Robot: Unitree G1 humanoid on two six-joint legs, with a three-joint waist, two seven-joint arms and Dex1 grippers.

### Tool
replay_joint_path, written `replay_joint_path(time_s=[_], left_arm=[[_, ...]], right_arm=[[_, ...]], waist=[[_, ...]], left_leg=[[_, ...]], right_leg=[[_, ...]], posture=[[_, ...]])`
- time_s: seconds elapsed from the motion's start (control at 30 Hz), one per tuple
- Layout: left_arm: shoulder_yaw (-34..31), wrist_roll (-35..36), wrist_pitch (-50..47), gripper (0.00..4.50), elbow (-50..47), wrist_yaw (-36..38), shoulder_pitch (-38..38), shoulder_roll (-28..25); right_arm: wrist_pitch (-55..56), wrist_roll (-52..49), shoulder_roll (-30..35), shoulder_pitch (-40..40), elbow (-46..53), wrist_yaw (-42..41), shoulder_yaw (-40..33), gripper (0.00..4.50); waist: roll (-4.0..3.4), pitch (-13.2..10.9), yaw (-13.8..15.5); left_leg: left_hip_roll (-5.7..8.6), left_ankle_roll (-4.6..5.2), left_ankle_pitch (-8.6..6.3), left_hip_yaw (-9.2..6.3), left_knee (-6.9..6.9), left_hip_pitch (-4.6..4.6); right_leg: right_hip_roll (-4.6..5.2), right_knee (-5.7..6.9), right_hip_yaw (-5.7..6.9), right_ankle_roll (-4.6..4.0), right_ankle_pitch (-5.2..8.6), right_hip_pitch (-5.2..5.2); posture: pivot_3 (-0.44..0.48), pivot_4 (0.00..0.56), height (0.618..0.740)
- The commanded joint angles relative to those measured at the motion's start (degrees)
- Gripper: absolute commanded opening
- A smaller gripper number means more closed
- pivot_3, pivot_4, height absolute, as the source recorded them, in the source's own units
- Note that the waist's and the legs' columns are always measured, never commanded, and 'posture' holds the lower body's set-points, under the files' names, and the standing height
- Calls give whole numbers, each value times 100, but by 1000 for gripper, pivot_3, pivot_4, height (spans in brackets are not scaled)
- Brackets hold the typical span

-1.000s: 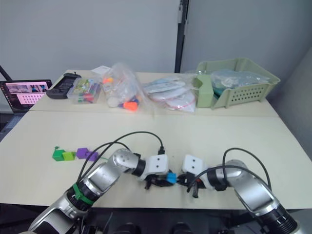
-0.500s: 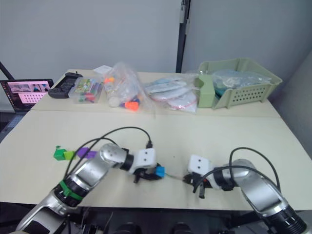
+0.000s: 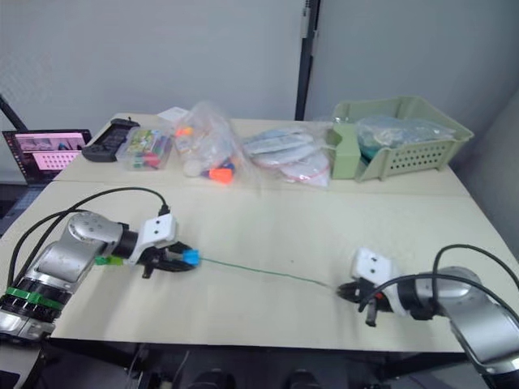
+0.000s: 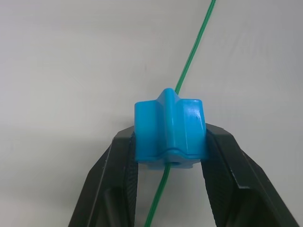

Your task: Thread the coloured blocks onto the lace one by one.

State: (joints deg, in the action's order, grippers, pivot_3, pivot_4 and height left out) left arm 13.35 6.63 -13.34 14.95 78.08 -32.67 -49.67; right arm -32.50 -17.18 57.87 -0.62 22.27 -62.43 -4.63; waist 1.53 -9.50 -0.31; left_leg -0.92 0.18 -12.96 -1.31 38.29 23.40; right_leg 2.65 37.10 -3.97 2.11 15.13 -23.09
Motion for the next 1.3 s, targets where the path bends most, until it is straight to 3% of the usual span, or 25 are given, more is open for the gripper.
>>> replay_joint_path(time_s=[0.03, 0.33, 0.63, 0.7, 0.83, 1.03, 1.13, 1.3], left_arm=[[-166, -79, 468, 1369, 370, 138, -28, -159], [-227, -181, 881, 1369, 755, 167, 48, -193], [-212, -287, 835, 1369, 413, 60, 194, -112], [-167, -388, 875, 2416, 367, 32, 190, -132], [-60, -630, 739, 3672, 207, 28, -78, -193], [142, -965, 538, 3672, 365, 512, -917, -438], [500, -1260, -200, 3672, -44, 1161, -1254, -804], [1106, -1649, -987, 3672, -589, 1421, -1582, -1015]], right_arm=[[-57, -91, 130, -190, -3, 34, -443, 0], [-212, -129, 148, -660, 84, 211, -1070, 0], [-591, -302, -36, -237, 457, 486, -563, 0], [-672, -325, -72, -126, 518, 540, -443, 0], [-858, -370, -207, 127, 652, 659, -130, 0], [-964, -362, -322, 323, 684, 779, 199, 0], [-933, -293, -417, 411, 639, 878, 452, 0], [-872, -266, -543, 460, 611, 1001, 670, 0]], waist=[[0, 0, -4], [-1, 0, -40], [-1, 1, -44], [-1, 1, -43], [-1, 1, -34], [2, -1, -43], [4, -2, -76], [4, -2, -71]], left_leg=[[-1, 0, 0, 1, 0, -1], [-4, 0, 0, 1, 0, -4], [-4, 0, 0, 3, 0, -6], [-4, 0, 0, 2, 0, -5], [-2, 0, 0, 2, 0, -4], [-2, 0, 0, 1, 3, 5], [-3, 0, 0, 1, 3, 9], [-3, 0, 0, 1, 1, 8]], right_leg=[[0, 0, -1, 0, 0, 0], [-2, 5, -1, -1, 0, 1], [-2, 7, -4, 0, 0, 1], [-2, 7, -4, 0, 0, 0], [-1, 6, -4, 0, 0, 1], [-4, 6, -2, 0, 0, -6], [-8, 8, -1, 0, 0, -9], [-9, 8, -3, 1, 1, -10]], posture=[[0, 150, 740], [0, 150, 740], [0, 150, 740], [0, 150, 740], [0, 150, 740], [0, 150, 740], [0, 150, 740], [0, 150, 740]])
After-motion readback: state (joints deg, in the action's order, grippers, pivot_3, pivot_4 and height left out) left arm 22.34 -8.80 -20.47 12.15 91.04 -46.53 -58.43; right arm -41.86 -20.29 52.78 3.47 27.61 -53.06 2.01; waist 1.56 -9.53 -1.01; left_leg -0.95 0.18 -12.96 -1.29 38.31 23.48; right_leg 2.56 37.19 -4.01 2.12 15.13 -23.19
